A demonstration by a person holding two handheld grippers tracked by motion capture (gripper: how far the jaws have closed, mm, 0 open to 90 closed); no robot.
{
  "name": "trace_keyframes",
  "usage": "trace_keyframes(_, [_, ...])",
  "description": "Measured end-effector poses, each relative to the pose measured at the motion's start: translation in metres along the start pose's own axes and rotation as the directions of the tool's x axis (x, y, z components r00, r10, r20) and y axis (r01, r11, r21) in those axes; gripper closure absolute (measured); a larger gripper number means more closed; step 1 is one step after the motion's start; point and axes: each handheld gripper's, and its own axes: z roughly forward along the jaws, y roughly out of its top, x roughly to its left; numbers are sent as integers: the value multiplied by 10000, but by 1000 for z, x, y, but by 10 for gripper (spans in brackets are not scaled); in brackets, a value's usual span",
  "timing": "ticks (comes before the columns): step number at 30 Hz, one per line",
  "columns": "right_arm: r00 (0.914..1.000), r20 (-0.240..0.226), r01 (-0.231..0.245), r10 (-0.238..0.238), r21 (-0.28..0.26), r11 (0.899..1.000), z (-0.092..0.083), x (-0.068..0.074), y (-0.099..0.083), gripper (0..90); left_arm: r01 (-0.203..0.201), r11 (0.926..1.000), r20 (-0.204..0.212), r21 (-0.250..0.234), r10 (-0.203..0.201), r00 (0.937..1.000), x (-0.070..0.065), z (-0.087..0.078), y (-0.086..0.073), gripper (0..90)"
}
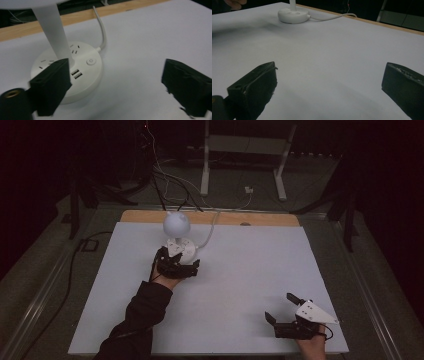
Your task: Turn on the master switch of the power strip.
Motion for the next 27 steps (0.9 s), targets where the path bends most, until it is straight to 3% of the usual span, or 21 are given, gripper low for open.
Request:
trace_keyframes(6, [10000, -27, 16, -16, 3, 10000, 0, 0, 0, 0, -94, 10000, -159, -9, 94, 9998, -1, 7, -3, 190])
trace_keyframes(11, [10000, -83, -12, 12, -56, 10000, 0, -1, 0, 0, -93, 9999, -357, -48, 91, 9993, -1, 12, -4, 323])
trace_keyframes(15, [10000, -84, -1, 1, -50, 10000, -1, 0, 0, 0, 3, 10000, -272, -83, -5, 9996, 1, 15, -4, 486])
trace_keyframes(16, [10000, -90, 0, 0, -47, 10000, -1, 0, 0, 0, 16, 10000, -280, -70, -18, 9996, 1, 15, -4, 563])
trace_keyframes(17, [10000, -90, 0, 0, -47, 10000, -1, 0, 0, 0, 67, 10000, -225, -58, -69, 9997, 1, 16, -4, 563])
trace_keyframes(21, [9999, -148, -33, 32, -47, 10000, 0, -1, 0, 0, -2, 10000, -334, -31, 1, 9994, 2, 19, -3, 702])
trace_keyframes(27, [9999, -158, -33, 32, -52, 10000, -1, -1, 0, 0, -128, 9999, -632, 66, 132, 9979, 3, 27, 0, 783])
